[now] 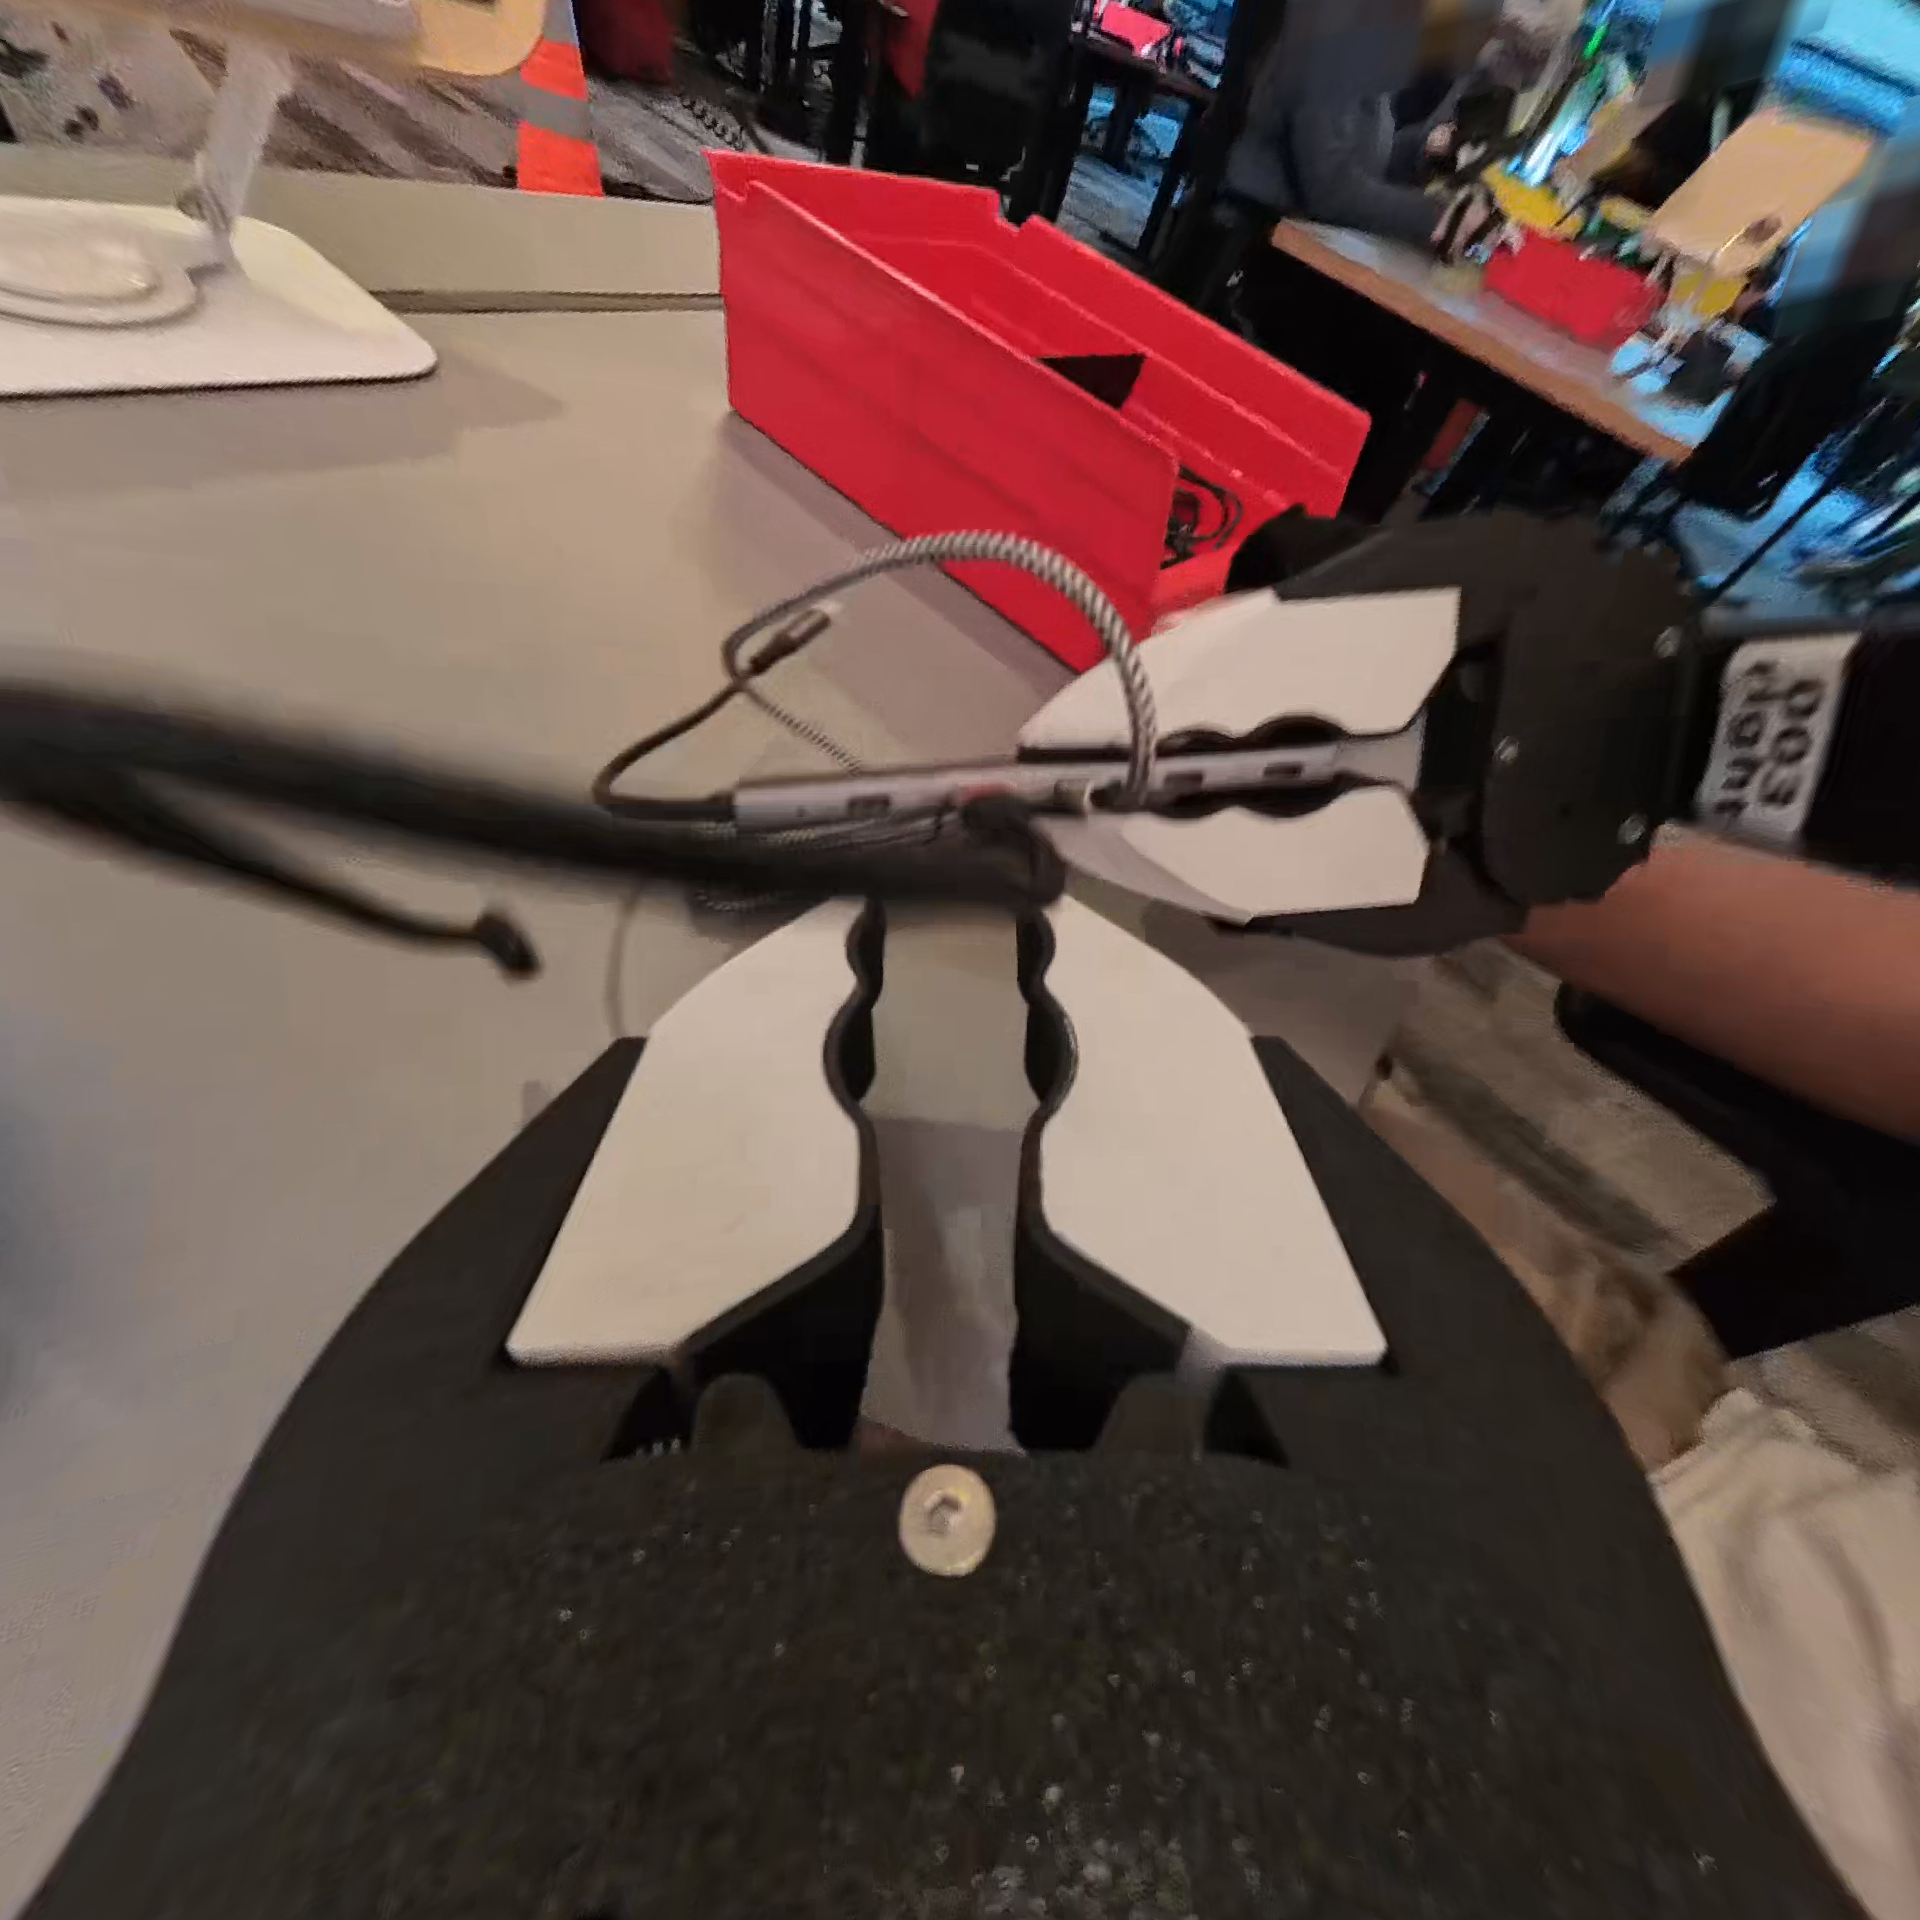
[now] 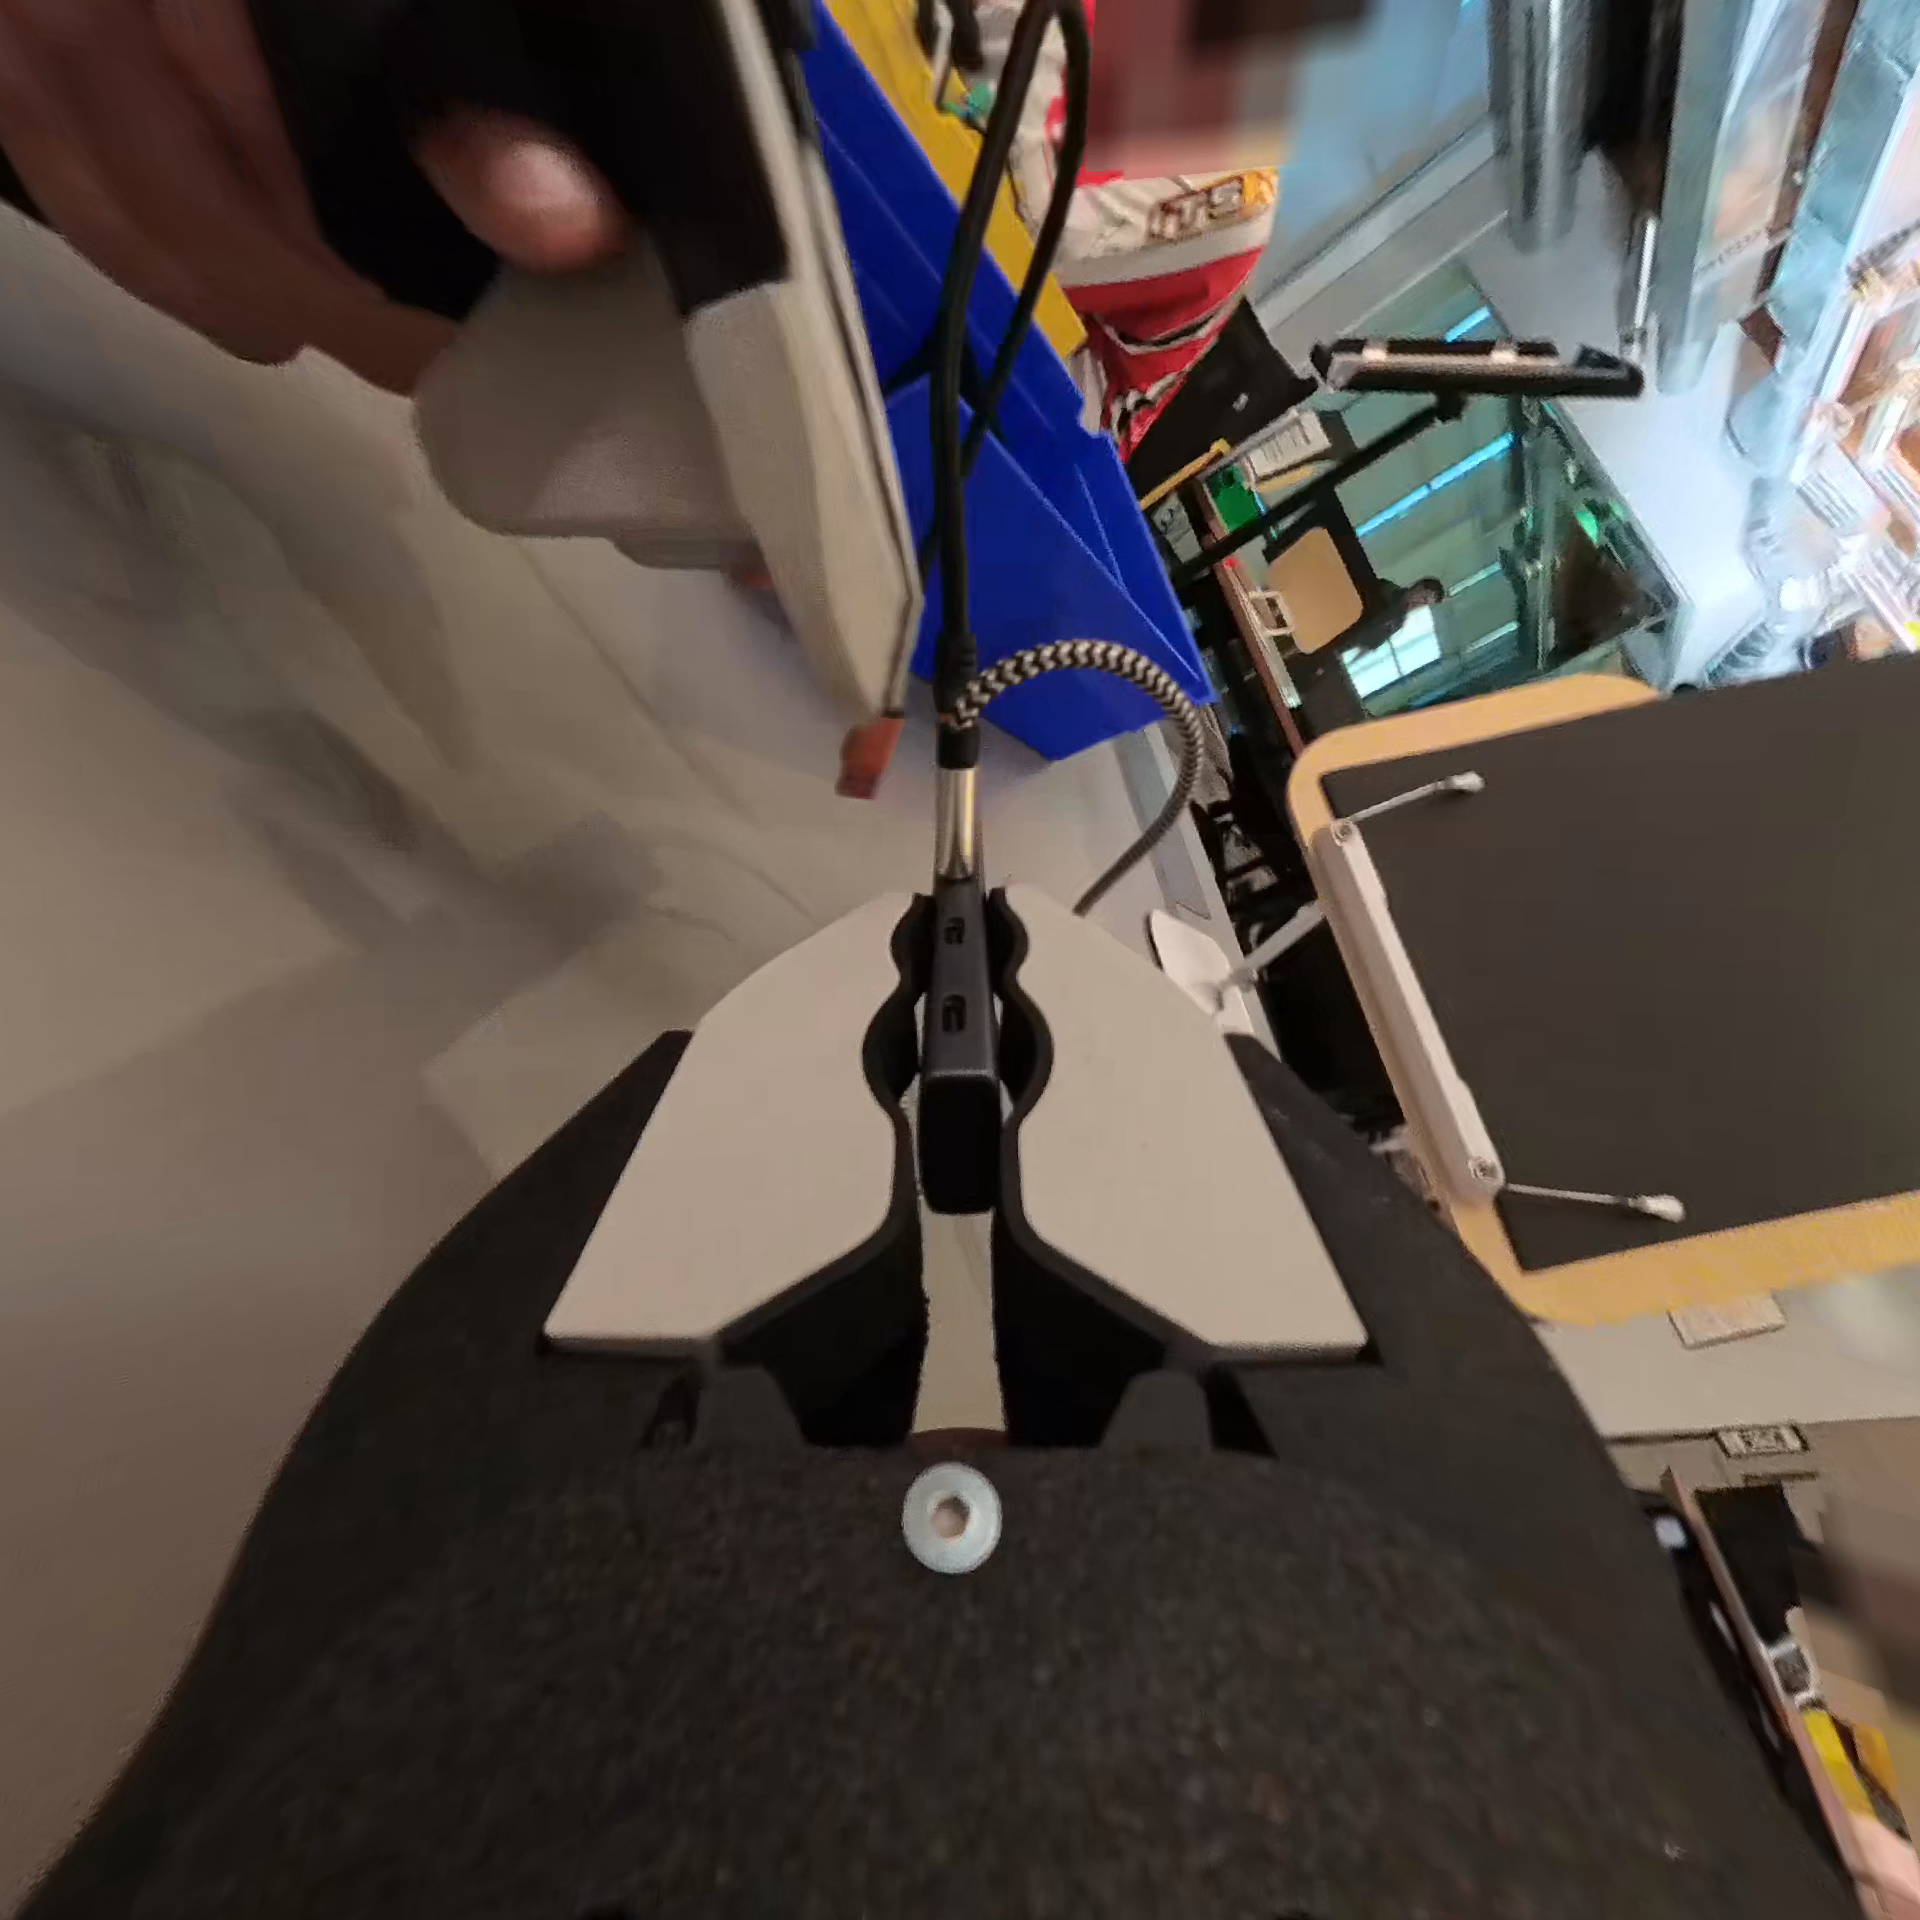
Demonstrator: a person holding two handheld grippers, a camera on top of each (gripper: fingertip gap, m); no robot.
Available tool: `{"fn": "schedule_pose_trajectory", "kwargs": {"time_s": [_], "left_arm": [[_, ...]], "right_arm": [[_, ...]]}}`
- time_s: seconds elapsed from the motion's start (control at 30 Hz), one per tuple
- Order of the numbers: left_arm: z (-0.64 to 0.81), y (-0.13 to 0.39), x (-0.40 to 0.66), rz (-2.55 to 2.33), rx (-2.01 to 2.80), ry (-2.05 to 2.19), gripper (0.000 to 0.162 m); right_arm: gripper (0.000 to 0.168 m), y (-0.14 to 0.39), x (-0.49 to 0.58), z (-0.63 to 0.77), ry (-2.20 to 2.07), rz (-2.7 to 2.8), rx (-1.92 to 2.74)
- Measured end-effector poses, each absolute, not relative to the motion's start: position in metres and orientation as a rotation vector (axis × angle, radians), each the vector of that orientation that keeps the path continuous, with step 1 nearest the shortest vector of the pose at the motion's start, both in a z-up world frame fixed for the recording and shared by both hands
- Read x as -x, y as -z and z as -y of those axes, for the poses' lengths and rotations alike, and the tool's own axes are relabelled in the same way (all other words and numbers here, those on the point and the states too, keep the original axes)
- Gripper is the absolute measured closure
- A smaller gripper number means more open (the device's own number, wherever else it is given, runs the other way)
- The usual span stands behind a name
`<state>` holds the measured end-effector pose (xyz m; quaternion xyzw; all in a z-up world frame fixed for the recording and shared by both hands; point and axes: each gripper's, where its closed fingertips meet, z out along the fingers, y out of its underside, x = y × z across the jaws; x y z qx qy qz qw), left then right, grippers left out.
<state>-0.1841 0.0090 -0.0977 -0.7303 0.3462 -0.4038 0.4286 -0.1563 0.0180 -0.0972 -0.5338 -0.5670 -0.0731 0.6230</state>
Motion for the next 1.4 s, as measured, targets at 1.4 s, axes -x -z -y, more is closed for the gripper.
{"fn": "schedule_pose_trajectory", "kwargs": {"time_s": [1.4], "left_arm": [[0.002, 0.093, 0.173, -0.878, 1.776, 1.187, 0.15]], "right_arm": [[0.157, 0.108, 0.171, -0.005, 0.034, 1.282, 1.154]]}}
